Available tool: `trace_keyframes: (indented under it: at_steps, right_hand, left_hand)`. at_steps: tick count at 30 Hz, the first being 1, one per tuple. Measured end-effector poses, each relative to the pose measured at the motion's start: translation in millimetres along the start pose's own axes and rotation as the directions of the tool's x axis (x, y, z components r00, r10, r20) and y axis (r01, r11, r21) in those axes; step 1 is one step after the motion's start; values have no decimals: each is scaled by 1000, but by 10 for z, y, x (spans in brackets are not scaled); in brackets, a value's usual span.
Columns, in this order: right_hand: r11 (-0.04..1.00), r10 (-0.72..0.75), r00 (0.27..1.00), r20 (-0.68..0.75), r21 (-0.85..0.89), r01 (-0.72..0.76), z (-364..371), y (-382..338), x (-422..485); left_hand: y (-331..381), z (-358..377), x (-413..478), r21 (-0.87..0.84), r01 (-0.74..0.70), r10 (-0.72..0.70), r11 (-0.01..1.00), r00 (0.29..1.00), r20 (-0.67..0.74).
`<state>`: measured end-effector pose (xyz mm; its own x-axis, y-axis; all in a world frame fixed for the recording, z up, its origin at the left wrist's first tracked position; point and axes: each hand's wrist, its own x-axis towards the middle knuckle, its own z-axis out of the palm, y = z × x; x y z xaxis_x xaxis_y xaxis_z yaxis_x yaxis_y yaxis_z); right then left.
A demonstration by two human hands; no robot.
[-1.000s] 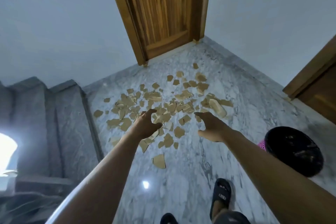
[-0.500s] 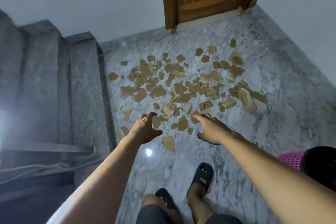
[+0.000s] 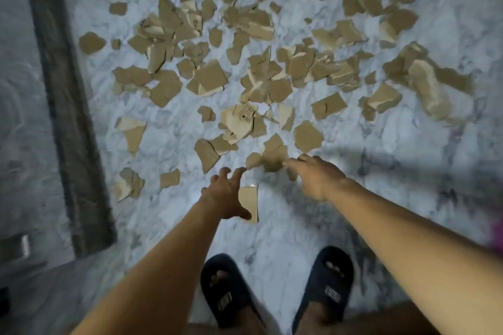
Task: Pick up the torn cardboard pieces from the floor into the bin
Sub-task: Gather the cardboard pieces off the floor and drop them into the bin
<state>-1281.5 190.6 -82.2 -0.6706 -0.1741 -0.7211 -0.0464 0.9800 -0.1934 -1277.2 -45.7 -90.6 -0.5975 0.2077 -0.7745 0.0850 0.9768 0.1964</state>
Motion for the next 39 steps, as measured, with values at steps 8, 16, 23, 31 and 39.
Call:
trace_keyframes:
  at_steps: [8,16,23,31,39]
  right_hand:
    - [945,-133,983,-129,-316,86,1360,482,1676]
    - [934,-188,978,-93,-323,149,1537,829,1991]
    - [997,-30,979,-204,62,44,1393,691,1806]
    - [966,-255,913,-317,-55,251,1144,540,2185]
    - [946,-304,837,-455,-39,322,1663,758,2073]
  left_hand:
    - [-386,1522,1543,258,-14,59,966,984,-169]
    - [-562,1525,1879,33,-17,20,999,995,-93]
    - [-461,852,2046,47,-66,69,997,995,-68]
    - [-226,779,2479,367,-268,353,891,916,-188]
    - [-285,930,2672,243,-181,242,953,937,-252]
